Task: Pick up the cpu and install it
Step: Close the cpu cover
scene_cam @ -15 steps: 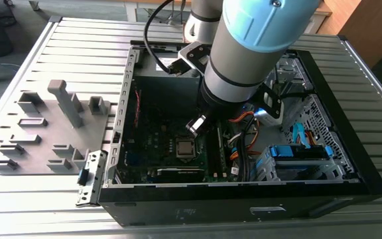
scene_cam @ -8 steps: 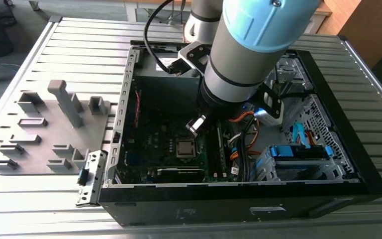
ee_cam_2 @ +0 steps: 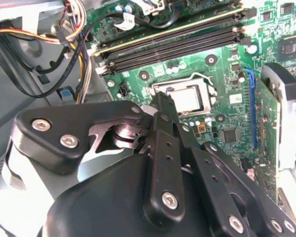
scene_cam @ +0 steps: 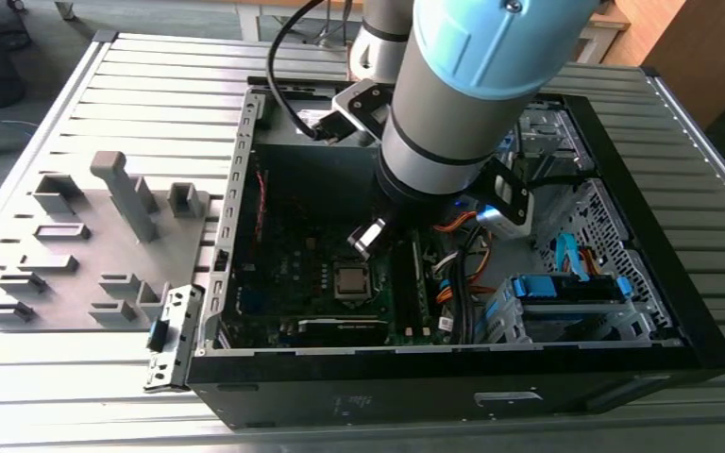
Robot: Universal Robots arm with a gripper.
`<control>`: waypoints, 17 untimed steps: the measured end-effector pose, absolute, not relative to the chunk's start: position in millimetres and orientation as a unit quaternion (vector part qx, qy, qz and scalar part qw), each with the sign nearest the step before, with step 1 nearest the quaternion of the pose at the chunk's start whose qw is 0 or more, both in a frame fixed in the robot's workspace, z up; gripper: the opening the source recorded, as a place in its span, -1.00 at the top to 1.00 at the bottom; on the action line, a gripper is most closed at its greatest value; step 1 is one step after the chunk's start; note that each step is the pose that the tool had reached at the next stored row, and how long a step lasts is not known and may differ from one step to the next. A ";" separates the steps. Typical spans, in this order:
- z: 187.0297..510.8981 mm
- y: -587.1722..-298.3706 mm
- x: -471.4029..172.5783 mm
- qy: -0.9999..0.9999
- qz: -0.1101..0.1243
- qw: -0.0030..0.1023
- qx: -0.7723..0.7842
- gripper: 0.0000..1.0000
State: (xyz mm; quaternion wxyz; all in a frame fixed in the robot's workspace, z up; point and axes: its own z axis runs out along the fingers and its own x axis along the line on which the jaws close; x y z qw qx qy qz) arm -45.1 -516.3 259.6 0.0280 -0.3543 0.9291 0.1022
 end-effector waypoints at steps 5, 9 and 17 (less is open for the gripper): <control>256.8 -519.1 -50.3 0.929 0.102 0.028 -0.354 0.79; 251.6 -521.0 -53.3 0.929 0.102 0.028 -0.354 0.79; 246.6 -522.5 -53.8 0.929 0.101 0.028 -0.354 0.79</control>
